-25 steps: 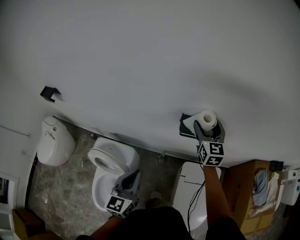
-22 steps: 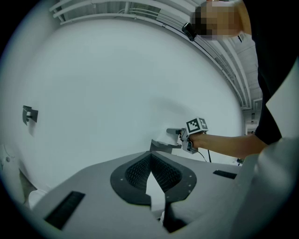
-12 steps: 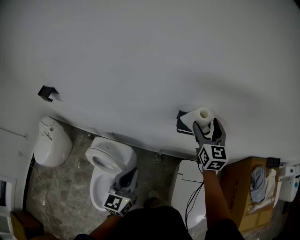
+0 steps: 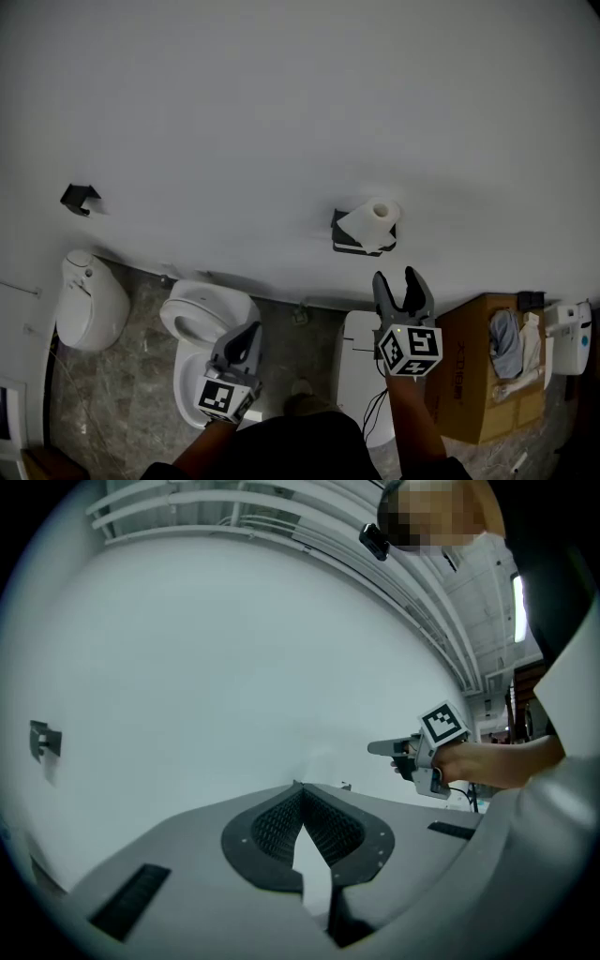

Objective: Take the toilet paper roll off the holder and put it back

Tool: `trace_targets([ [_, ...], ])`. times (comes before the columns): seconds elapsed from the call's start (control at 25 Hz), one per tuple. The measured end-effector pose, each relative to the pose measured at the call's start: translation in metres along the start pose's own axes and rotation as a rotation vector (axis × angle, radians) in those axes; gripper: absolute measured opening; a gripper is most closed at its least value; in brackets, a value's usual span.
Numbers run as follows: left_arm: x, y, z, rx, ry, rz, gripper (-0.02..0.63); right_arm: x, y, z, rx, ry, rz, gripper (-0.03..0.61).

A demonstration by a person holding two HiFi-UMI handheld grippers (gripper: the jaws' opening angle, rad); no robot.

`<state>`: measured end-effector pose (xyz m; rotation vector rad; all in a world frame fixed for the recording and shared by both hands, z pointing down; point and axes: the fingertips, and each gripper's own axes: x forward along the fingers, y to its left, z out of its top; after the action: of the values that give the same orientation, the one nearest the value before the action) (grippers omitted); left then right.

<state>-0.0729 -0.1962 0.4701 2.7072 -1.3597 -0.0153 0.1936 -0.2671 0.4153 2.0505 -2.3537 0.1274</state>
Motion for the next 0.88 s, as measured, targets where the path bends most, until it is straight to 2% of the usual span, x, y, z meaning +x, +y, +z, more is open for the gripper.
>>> trace_targets([
  [0.16,-0.006,-0.001,0.009,-0.010,-0.041,-0.012,0.014,-0.045,0.013,-0.010,0.033,0.012,-0.030,0.183],
  [0.28,-0.012,-0.008,0.008,-0.001,-0.037,-0.033,0.014,-0.075,0.026,-0.016,0.031,0.015,-0.045,0.076],
  [0.4,-0.017,-0.019,0.010,0.014,-0.027,-0.058,0.014,-0.101,0.043,-0.020,0.038,0.008,-0.049,0.003],
  [0.6,-0.017,-0.042,0.022,0.035,-0.003,-0.094,0.014,-0.136,0.064,-0.032,0.028,0.024,-0.054,-0.002],
  [0.76,-0.020,-0.040,0.015,0.046,-0.035,-0.106,0.014,-0.151,0.072,-0.034,-0.008,0.018,-0.042,-0.002],
  [0.88,-0.020,-0.038,0.009,0.028,-0.024,-0.105,0.014,-0.154,0.069,-0.041,-0.003,0.038,-0.042,-0.002],
])
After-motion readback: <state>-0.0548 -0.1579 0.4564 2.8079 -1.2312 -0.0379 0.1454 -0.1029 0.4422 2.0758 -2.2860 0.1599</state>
